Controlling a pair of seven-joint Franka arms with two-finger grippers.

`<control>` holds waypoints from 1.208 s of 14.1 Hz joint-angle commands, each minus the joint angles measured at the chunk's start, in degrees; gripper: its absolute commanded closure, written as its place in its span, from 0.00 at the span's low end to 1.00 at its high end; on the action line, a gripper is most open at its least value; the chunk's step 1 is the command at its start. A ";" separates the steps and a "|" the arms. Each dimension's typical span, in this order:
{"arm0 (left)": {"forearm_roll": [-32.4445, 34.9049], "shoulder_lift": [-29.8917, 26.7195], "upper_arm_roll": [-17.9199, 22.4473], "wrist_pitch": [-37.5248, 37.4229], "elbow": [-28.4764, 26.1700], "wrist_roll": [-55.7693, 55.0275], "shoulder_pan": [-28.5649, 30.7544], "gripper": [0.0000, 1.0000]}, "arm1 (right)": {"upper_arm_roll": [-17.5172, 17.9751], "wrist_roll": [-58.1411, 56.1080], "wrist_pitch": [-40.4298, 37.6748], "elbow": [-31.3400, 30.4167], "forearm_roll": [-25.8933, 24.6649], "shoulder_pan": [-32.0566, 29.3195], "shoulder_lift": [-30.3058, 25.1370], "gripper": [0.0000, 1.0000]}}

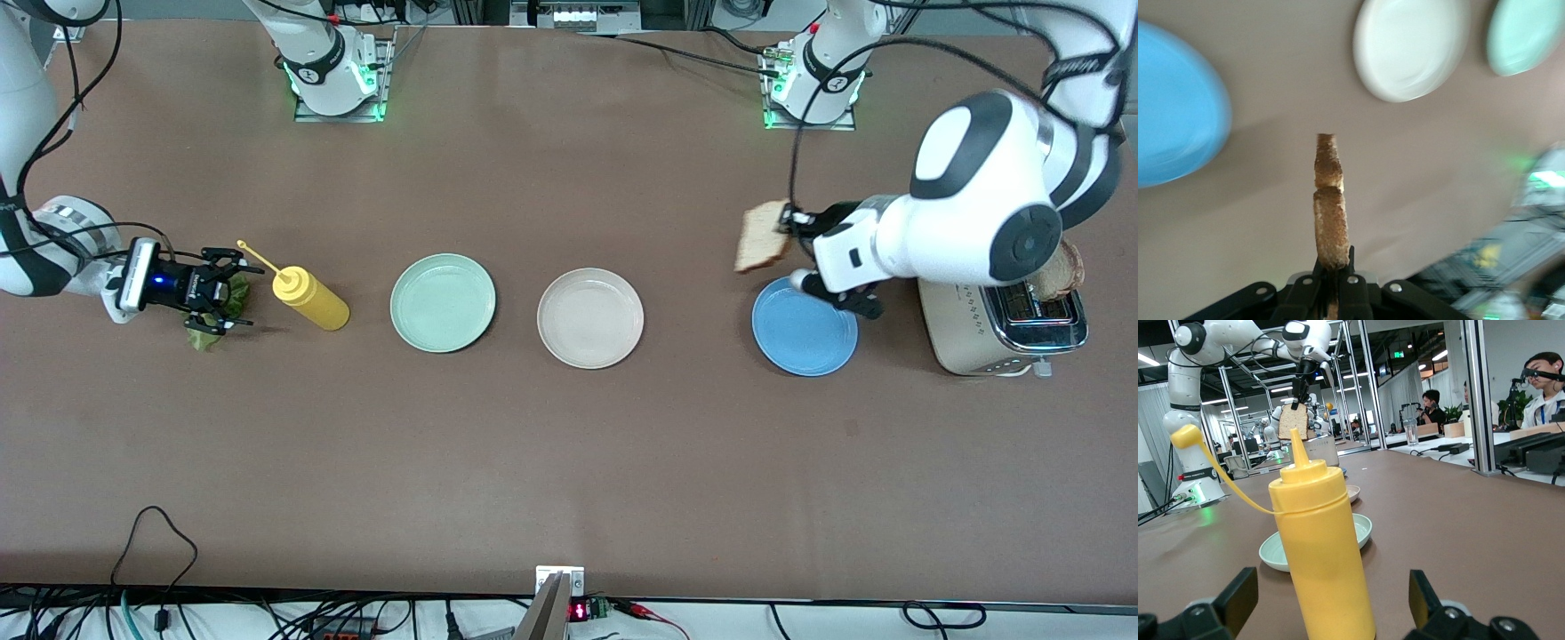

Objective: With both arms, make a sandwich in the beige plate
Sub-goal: 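Carry the bread onto the beige plate while the right gripper grasps the mustard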

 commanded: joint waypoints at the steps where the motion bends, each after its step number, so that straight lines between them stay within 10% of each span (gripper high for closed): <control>1: -13.22 7.46 -0.15 7.43 2.35 3.04 -2.85 1.00 | 0.40 -2.21 -0.53 1.14 1.27 1.91 2.07 0.00; 7: -28.87 16.07 -0.15 33.02 -5.10 32.17 -7.08 1.00 | 0.40 -5.28 0.70 1.32 3.90 7.98 3.04 0.00; 15: -47.98 26.02 -0.15 37.36 -10.92 58.70 -8.49 0.98 | 0.40 -7.31 0.61 1.23 5.93 11.06 3.92 0.00; 17: -48.69 26.81 -0.15 37.35 -10.92 58.78 -8.92 0.93 | 0.32 -7.66 0.70 1.32 5.76 11.06 3.57 0.26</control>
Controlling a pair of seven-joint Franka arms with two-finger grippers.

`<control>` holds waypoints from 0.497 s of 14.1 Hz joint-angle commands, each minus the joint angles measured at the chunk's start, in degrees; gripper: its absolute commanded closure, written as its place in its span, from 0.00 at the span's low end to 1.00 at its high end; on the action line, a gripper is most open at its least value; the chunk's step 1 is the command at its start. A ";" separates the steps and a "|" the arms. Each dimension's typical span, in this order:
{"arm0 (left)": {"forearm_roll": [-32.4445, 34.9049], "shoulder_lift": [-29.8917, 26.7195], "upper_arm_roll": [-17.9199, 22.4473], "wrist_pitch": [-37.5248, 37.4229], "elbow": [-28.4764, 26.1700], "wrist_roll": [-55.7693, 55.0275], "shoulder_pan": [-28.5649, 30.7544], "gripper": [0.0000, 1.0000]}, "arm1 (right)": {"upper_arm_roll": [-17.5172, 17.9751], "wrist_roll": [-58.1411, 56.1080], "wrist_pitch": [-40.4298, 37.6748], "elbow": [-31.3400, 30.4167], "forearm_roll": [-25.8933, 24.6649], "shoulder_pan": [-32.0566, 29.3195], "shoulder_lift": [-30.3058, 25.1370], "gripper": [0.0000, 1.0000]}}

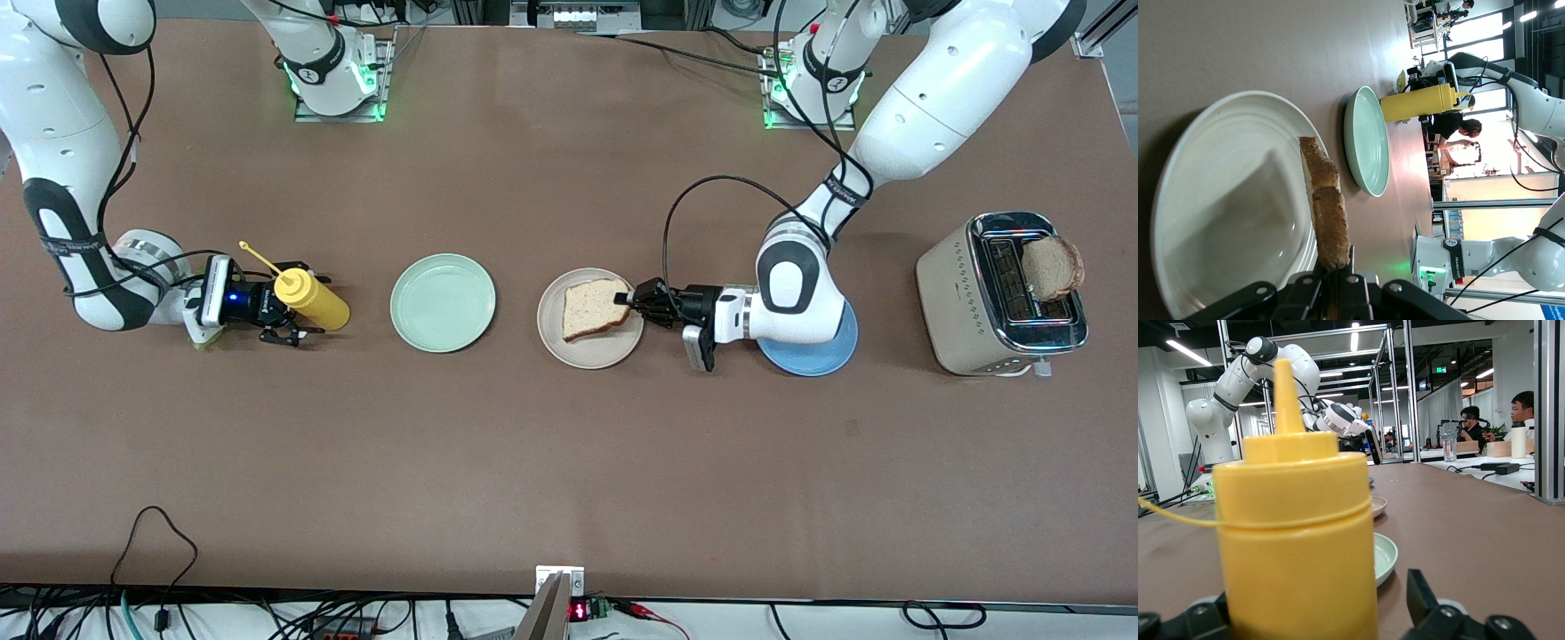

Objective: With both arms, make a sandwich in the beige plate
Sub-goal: 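Carry the bread onto the beige plate while the right gripper grasps the mustard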

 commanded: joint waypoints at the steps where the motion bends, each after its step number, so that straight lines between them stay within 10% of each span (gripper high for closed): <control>1: -2.53 0.76 -0.14 0.36 0.26 1.83 -0.82 0.79 | -0.27 -1.10 -0.15 0.74 0.74 0.44 0.09 0.48; 2: -2.62 0.93 -0.05 0.45 0.61 2.01 -1.52 0.29 | -0.27 -1.19 -0.15 0.74 0.74 0.53 0.09 0.63; 3: -2.36 0.07 0.30 0.45 0.53 3.75 -1.00 0.00 | -0.27 -1.19 0.11 0.74 0.74 0.53 0.09 0.66; 7: 1.57 -4.16 0.65 3.09 -0.26 7.28 -1.17 0.00 | -0.27 0.04 1.95 0.92 0.57 1.23 -1.83 0.68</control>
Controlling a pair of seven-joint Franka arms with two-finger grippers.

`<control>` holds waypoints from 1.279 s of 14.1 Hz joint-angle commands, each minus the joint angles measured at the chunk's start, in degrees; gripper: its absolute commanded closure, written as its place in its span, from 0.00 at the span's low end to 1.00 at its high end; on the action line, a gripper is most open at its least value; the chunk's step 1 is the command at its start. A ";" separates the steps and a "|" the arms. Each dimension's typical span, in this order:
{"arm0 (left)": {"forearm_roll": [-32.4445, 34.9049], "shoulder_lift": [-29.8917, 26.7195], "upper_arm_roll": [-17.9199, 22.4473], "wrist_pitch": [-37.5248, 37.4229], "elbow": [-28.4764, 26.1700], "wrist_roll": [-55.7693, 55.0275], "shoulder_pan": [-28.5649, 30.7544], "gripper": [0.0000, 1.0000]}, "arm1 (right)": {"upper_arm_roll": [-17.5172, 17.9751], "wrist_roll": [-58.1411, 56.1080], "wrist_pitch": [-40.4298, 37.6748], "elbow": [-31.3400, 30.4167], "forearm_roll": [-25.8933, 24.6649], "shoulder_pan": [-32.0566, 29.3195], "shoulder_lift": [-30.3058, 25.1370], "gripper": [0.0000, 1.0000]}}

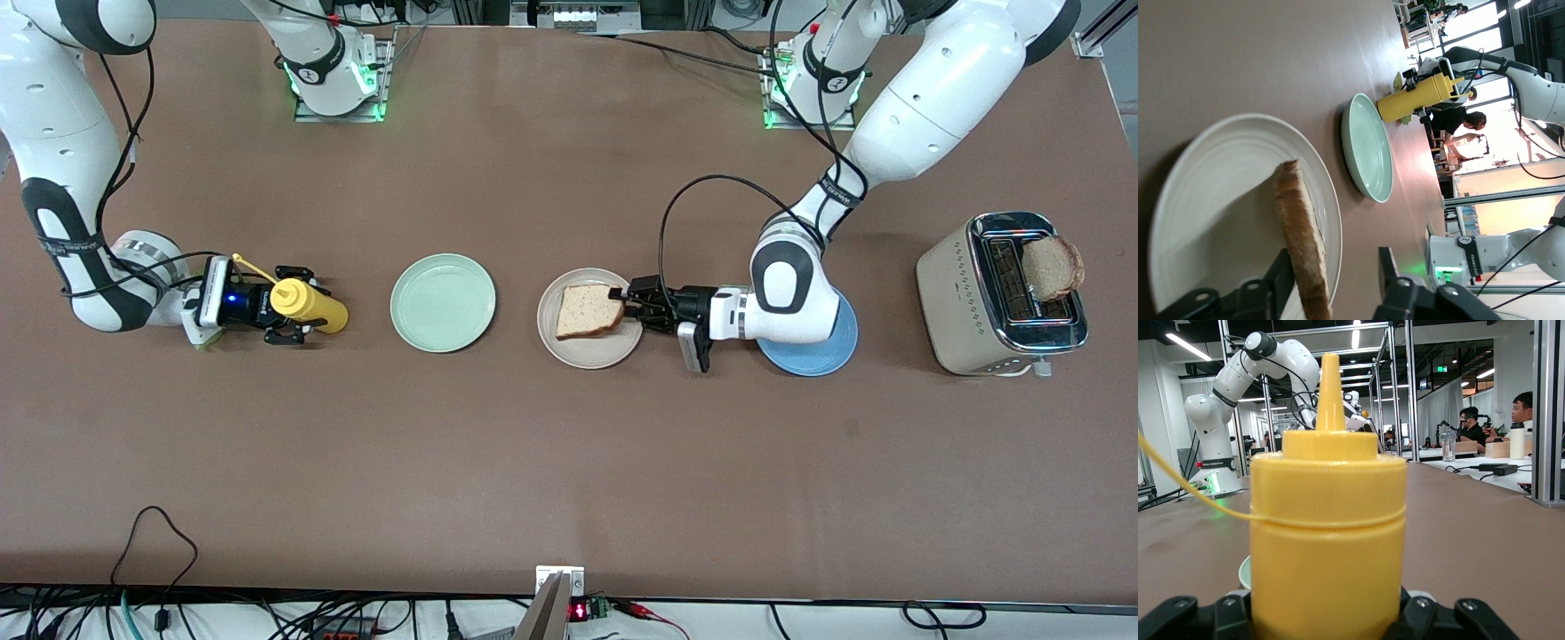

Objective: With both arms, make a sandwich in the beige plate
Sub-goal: 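Lift the mustard over the bread while the left gripper withdraws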

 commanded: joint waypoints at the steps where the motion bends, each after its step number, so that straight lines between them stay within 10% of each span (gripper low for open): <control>1: 4.19 -3.75 0.85 0.80 -1.08 1.31 -0.32 0.00 | -0.52 1.43 1.83 1.07 0.40 2.12 -2.98 0.68; 10: 41.17 -12.63 3.14 -4.28 0.24 -16.68 0.38 0.00 | -0.70 21.62 23.87 3.53 -8.38 15.11 -18.01 0.67; 18: 70.29 -18.34 3.93 -29.48 10.77 -39.80 0.65 0.00 | -0.79 51.50 41.98 11.71 -31.22 31.46 -19.34 0.67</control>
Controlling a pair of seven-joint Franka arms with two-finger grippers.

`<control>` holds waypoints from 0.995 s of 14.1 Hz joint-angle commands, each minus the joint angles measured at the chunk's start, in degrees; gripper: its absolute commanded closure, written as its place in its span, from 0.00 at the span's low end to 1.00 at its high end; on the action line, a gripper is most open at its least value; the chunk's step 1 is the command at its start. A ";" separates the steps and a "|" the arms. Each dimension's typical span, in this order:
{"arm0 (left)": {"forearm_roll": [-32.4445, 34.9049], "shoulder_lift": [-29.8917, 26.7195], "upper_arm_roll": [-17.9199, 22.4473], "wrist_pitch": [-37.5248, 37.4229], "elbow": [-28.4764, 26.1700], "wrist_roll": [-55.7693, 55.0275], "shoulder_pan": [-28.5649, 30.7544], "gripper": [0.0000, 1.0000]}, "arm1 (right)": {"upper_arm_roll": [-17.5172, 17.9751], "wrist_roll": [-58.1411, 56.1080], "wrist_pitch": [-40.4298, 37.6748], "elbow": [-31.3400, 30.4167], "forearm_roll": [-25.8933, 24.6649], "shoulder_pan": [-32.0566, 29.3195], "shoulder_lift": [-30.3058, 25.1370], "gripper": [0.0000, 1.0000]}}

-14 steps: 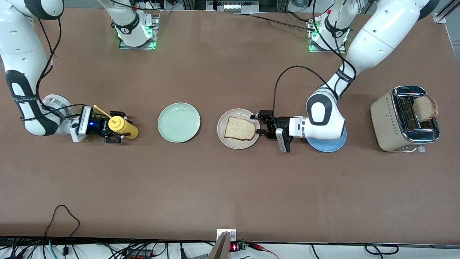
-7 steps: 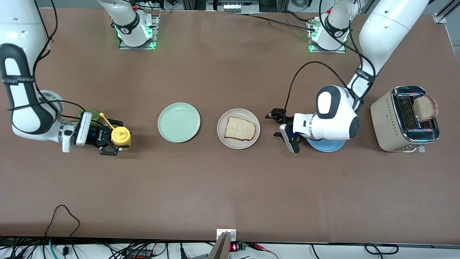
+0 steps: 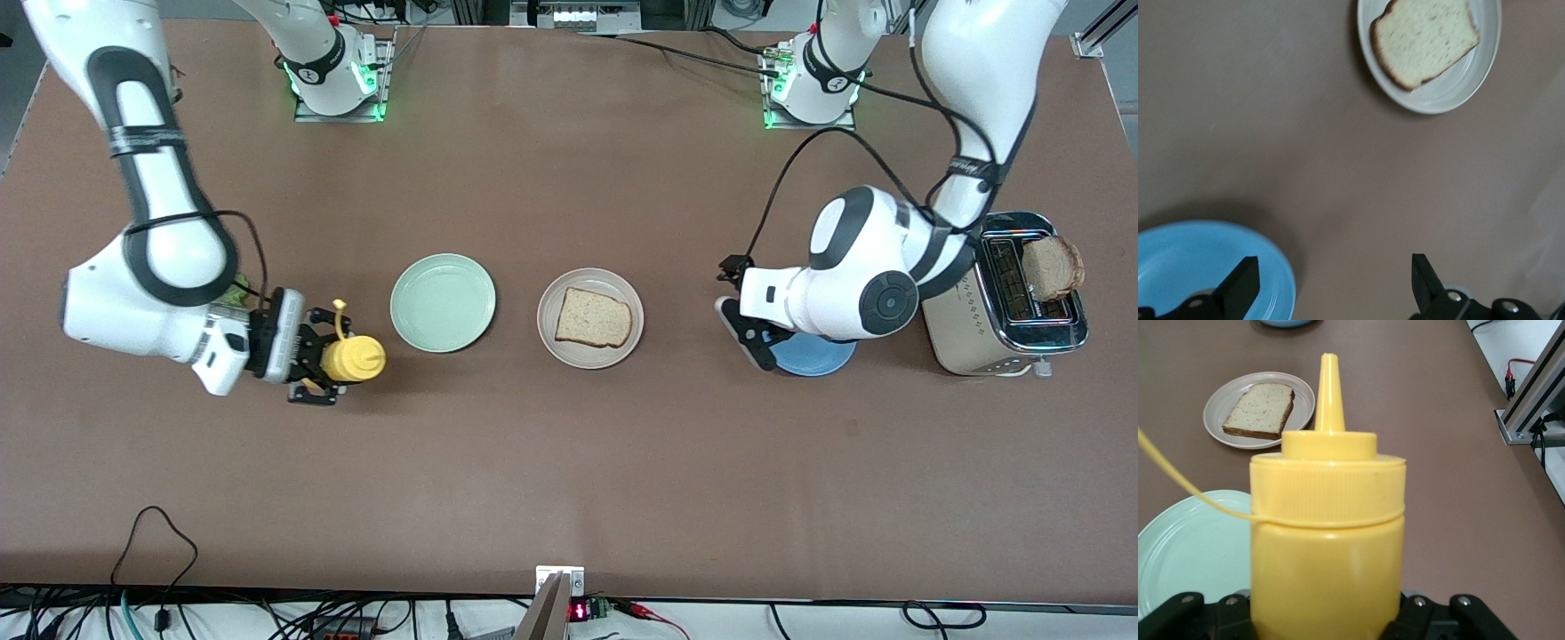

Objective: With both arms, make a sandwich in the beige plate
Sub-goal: 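Lift the mustard over the bread while the left gripper withdraws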

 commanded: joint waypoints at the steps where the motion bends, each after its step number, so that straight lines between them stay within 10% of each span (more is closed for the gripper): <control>1: 6.30 -2.58 0.43 -9.75 4.88 -6.18 -0.39 0.00 | -0.85 11.10 5.03 1.36 -9.03 6.13 -0.66 0.67; 11: 14.21 -4.43 0.78 -36.59 26.51 -27.12 0.14 0.00 | -0.76 65.69 9.19 1.62 -59.75 27.76 0.82 0.66; 14: 12.40 -9.25 11.71 -34.32 25.38 -30.27 -5.37 0.00 | -0.85 74.84 8.66 1.80 -68.99 31.63 3.29 0.66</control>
